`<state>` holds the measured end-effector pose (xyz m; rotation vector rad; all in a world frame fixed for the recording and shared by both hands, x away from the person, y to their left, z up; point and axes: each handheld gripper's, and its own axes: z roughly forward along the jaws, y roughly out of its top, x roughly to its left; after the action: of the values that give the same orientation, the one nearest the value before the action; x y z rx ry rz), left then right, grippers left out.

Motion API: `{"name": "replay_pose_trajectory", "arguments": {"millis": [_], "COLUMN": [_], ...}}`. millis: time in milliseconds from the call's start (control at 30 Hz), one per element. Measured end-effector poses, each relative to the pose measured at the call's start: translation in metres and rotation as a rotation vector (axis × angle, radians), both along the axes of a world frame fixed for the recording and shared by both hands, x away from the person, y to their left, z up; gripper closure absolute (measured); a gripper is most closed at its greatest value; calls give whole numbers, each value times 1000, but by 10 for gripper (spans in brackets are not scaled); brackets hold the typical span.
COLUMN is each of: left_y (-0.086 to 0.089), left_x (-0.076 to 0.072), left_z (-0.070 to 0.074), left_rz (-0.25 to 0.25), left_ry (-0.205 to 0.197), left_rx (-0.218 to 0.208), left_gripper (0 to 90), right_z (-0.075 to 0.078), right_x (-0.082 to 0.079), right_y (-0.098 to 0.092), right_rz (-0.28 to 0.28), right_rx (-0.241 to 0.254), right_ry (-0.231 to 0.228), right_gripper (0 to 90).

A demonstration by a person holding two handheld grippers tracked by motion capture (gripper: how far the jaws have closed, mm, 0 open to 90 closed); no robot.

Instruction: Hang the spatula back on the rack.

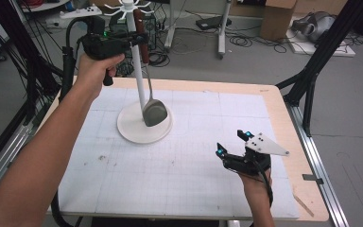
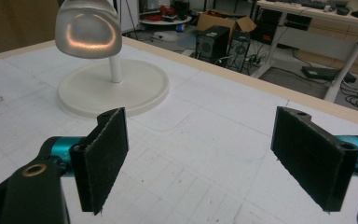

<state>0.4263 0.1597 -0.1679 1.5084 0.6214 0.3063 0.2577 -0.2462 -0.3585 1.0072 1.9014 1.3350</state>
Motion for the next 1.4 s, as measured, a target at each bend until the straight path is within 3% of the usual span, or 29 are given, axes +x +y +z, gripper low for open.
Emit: {"name": "replay_pose_trajectory", "arguments": {"millis": [167,300,500,700,733,800,833,1000,1033,1200,1267,1300,1367,1400], "left_y": [-2,0,19,41,51,57,68,90,97,103,104,105,105,105], "left_x": [-3,-14,-36,-55,-64,-68,-76,-90,-98,-119,-123,-130,-136,-136], "left_z": [0,-6,-14,-30,-42,-48,-62,-90,-105,-141,-148,-162,-174,-174], "left_rz": [13,34,93,96,104,108,119,133,141,173,180,198,213,213], "left_ry": [-14,-34,-61,-63,-68,-68,-55,-13,-4,-38,-49,-50,-54,-54], "left_rx": [20,32,74,49,50,53,52,29,17,43,39,47,62,62], "left_gripper": [727,683,559,486,466,439,422,368,311,148,149,149,152,156], "right_z": [0,-1,-2,-5,-7,-10,-11,-15,-18,-25,-26,-27,-29,-29], "right_x": [0,0,-2,-1,0,0,1,1,1,0,-3,-4,-6,-6], "right_y": [-1,-1,-5,-8,-9,-11,-12,-15,-17,-22,-23,-24,-24,-24], "right_rz": [2,-1,-16,-28,-33,-38,-35,-32,-27,-29,-28,-28,-26,-26], "right_rx": [4,0,4,2,2,6,3,0,-7,-9,-15,-17,-22,-22], "right_ry": [-4,-5,-7,1,13,20,19,34,36,56,50,54,51,51], "right_gripper": [178,179,179,179,179,179,179,179,178,178,179,179,179,179]}}
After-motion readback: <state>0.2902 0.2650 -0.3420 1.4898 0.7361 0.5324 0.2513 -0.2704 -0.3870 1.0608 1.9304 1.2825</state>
